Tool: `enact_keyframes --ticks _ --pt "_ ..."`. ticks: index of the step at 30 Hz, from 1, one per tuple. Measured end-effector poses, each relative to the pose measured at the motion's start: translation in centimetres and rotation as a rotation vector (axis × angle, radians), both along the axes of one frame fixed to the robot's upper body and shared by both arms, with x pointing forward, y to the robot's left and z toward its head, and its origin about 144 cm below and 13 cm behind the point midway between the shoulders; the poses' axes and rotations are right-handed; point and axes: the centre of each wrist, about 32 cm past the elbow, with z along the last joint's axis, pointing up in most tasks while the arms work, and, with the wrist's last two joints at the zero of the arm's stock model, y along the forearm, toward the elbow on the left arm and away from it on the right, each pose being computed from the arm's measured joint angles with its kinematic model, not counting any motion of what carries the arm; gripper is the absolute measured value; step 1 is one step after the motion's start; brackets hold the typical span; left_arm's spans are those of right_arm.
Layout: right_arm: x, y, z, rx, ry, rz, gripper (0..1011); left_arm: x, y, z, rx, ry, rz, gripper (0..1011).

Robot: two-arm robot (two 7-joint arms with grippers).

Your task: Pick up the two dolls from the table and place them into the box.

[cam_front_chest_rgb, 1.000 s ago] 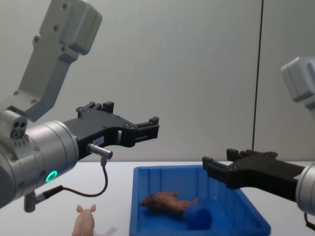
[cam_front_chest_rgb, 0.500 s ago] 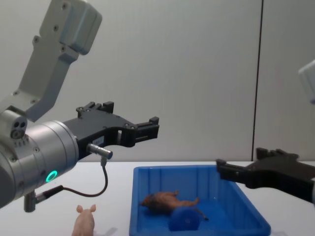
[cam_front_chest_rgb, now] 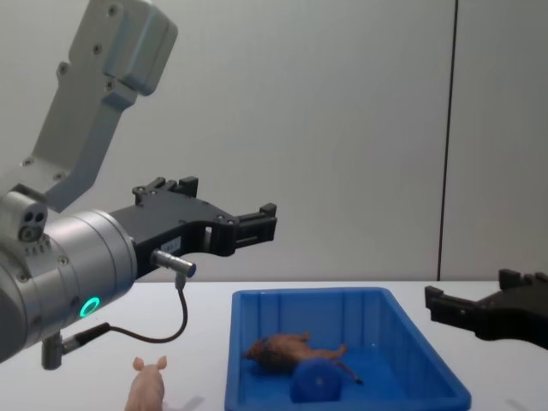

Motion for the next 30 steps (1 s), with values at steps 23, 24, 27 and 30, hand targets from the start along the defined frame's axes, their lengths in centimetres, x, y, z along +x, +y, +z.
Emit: enact_keyframes --ticks 23,24,27,30 --pt "-0.7 -0.6 -0.2 0.003 0.004 -0.039 1001 -1.1 0.3 0.5 -0.007 0.146 0.097 1001" --pt "-0.7 -0.6 -0.2 0.003 0.004 -0.04 1001 -1.2 0.3 0.5 -0.008 0.164 0.109 1001" --pt "-0.7 -0.6 -0.2 0.003 0.005 -0.041 1001 -1.4 0.3 0.6 -0.01 0.197 0.132 1001" --pt "-0.8 -0.7 -0.2 0.003 0.005 -0.043 1001 -1.5 0.4 0.6 -0.014 0.232 0.157 1001"
